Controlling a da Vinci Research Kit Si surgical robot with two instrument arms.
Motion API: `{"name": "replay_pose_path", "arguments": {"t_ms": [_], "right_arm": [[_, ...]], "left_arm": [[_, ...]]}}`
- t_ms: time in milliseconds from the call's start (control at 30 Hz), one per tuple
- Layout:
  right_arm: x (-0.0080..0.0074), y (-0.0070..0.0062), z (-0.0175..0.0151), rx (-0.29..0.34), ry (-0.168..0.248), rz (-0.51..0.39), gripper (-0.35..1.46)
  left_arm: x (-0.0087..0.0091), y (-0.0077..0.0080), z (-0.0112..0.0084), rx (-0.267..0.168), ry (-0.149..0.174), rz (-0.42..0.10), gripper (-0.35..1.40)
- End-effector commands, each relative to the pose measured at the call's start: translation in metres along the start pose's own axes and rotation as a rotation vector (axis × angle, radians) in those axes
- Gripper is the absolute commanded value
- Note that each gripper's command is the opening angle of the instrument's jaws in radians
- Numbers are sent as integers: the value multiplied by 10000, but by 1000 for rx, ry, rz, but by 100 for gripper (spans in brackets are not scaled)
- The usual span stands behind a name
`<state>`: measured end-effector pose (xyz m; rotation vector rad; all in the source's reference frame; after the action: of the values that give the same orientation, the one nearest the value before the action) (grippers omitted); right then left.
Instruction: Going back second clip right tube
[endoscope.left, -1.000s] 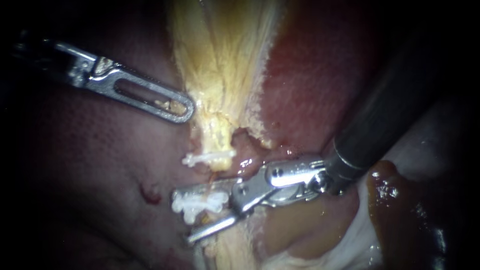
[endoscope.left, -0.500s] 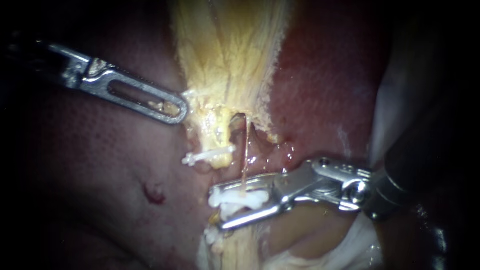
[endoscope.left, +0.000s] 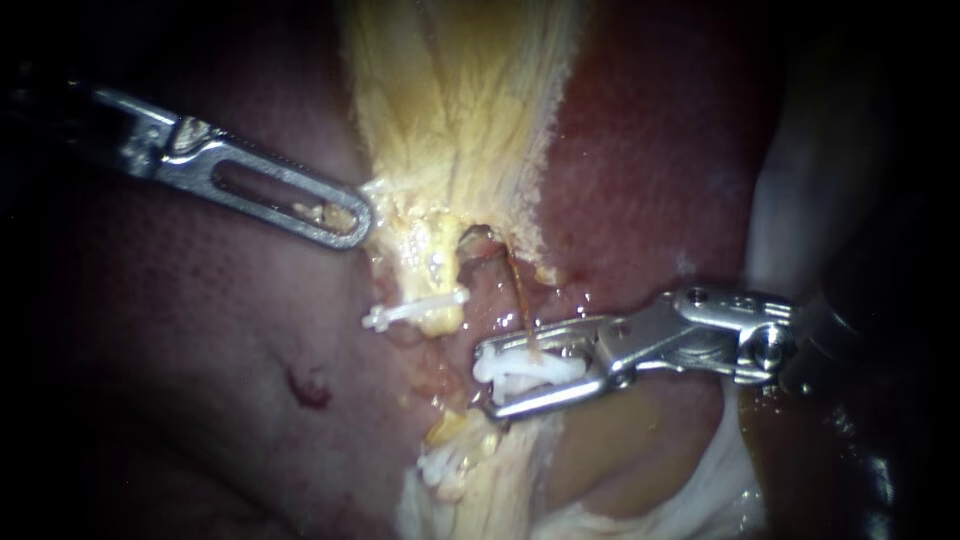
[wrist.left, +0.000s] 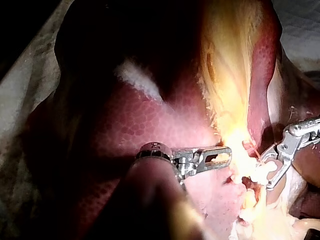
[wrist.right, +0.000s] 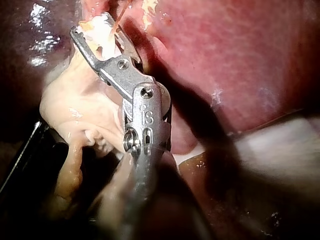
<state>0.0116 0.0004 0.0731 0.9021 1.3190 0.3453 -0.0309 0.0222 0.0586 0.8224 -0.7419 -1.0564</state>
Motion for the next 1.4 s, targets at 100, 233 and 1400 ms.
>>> {"name": "replay_pose_path", "arguments": {"t_ms": [100,233,1400], "right_arm": [[3,-1,2,-4,3,26,5],[3,-1,2,-8,4,44,-9],[-4,8,-8,-168,57,66,50]], "left_arm": [[0,0,0,0,0,0,-35],[0,0,0,0,0,0,-35],[2,-4,0,-1,-1,-1,-35]]}}
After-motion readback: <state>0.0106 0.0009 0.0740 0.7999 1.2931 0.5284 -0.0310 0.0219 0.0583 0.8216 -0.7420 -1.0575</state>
